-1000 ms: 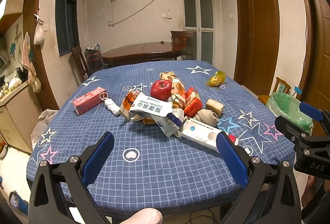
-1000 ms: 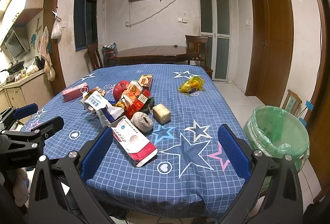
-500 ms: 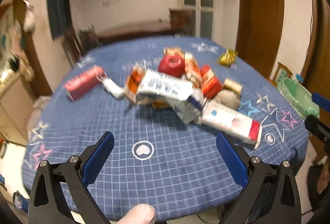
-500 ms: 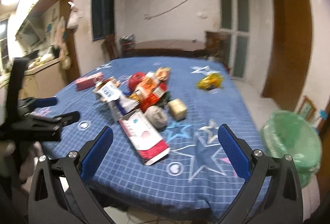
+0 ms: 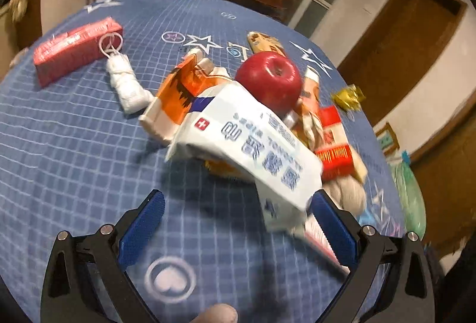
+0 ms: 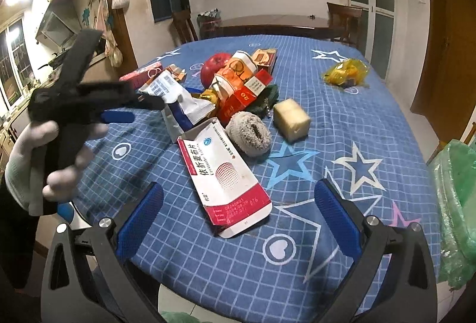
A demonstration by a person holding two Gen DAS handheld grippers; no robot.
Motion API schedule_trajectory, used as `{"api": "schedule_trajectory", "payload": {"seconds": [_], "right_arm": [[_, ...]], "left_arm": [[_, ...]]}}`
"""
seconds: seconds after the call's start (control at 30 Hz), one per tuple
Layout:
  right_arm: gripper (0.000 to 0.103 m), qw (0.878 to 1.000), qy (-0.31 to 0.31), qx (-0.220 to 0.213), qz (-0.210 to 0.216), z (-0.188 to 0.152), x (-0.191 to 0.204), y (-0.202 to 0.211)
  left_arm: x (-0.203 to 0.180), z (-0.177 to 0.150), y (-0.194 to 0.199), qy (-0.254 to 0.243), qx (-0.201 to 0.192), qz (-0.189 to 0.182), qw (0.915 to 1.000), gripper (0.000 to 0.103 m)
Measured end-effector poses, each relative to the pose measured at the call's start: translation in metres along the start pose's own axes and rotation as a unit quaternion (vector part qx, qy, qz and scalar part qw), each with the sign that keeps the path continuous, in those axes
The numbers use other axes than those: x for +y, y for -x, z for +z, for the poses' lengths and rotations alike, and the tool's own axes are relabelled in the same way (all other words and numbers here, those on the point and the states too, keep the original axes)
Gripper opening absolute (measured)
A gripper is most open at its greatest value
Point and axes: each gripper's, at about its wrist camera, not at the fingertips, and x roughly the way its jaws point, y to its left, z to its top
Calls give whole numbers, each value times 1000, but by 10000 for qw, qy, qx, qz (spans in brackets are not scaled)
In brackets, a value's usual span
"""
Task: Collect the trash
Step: 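Grasp the alcohol wipes packet with the left tool while the right tool grasps the medicine box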
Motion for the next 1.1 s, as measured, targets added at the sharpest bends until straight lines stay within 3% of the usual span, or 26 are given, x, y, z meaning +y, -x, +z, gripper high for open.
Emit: {"api": "schedule_trajectory", "payload": {"seconds": [0.33, 0.37, 0.47, 0.57, 0.8, 1.0, 1.03, 1.1], "right_arm": [[98, 9999, -11, 83, 95, 9, -12, -14], [98, 9999, -16, 84, 139, 11, -12, -15], [98, 9997, -6, 62, 254, 16, -11, -17], [96, 9995, -10, 69, 311, 15, -11, -20], [93, 9991, 72, 104, 410, 13, -7, -23], [93, 9986, 273, 228, 399, 13, -1, -28], [93, 9984, 299, 259, 399, 14, -1, -30], [93, 9981, 363, 323, 368, 15, 1, -36]], "left_arm": [[-3, 23, -31, 548, -133, -71, 9984, 97], [-3, 25, -32, 551, -188, -69, 9983, 86], [2, 28, -38, 646, -192, -517, 9964, 52], [8, 25, -34, 589, -231, -747, 9952, 36], [41, 2, -9, 463, -39, -865, 9952, 32], [68, -10, 16, 262, 161, -757, 9967, 34], [73, -10, 20, 347, 126, -761, 9964, 38], [78, -12, 23, 460, 89, -743, 9961, 57]]}}
